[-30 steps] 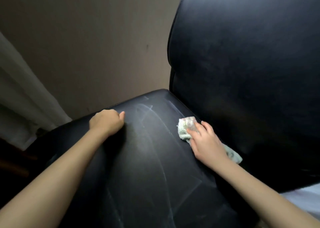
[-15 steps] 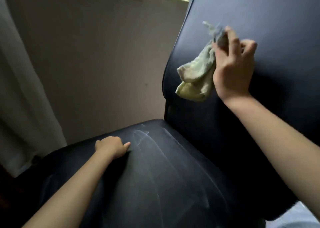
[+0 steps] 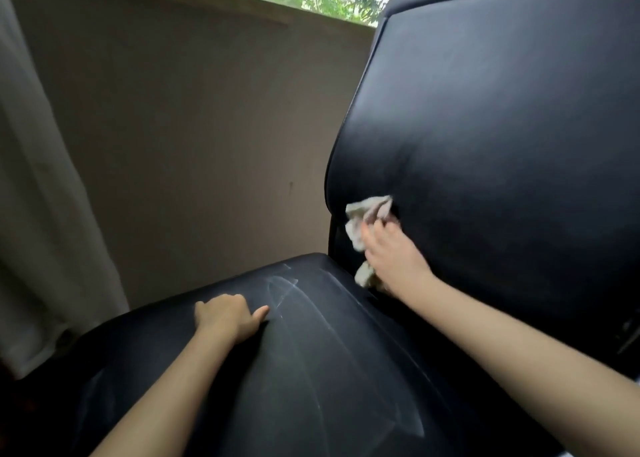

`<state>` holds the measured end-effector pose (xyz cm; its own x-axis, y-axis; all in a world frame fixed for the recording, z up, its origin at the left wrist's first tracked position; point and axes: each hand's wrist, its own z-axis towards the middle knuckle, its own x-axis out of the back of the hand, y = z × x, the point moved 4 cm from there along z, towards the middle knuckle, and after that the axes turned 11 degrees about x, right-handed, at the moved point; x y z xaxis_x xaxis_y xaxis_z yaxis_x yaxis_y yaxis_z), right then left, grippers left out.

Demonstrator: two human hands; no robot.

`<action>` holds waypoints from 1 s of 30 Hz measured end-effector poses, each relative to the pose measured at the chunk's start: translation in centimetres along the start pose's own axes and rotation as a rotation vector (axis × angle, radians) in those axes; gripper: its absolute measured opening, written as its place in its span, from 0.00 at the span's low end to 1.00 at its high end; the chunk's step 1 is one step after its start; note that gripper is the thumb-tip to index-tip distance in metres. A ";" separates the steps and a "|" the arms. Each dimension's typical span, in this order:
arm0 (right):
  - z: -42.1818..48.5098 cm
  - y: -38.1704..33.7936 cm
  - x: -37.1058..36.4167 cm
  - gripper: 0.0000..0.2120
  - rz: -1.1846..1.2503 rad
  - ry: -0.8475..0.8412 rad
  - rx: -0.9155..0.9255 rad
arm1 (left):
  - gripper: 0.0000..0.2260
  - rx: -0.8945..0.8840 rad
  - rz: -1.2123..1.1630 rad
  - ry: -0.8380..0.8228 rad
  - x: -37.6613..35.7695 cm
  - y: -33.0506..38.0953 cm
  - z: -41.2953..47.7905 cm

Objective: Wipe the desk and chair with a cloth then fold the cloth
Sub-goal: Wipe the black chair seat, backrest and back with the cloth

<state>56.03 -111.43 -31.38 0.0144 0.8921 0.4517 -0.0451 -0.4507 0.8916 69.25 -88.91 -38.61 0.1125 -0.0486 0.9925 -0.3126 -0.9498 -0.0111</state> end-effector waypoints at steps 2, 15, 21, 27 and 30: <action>-1.6 -3.5 -2.8 0.22 -0.002 -0.204 0.140 | 0.26 -0.005 -0.014 -0.016 -0.3 -0.2 -0.1; 11.1 12.3 5.4 0.17 0.249 0.139 -0.364 | 0.30 -0.029 -0.006 -0.060 -0.6 -0.5 0.3; 8.1 -0.5 -3.2 0.13 0.653 0.016 -0.186 | 0.30 -0.012 0.035 -0.055 -1.2 0.3 0.3; 1.4 -0.9 -2.6 0.15 0.366 -0.054 0.014 | 0.30 -0.006 0.034 -0.045 -0.8 1.2 0.5; 1.8 4.7 2.7 0.13 0.298 0.042 -0.018 | 0.30 -0.010 0.047 -0.074 -0.2 2.0 0.4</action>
<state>57.65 -111.25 -25.92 -0.0436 0.7214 0.6912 -0.0591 -0.6925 0.7190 69.01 -90.88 -38.90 0.1664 -0.1163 0.9792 -0.3286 -0.9428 -0.0562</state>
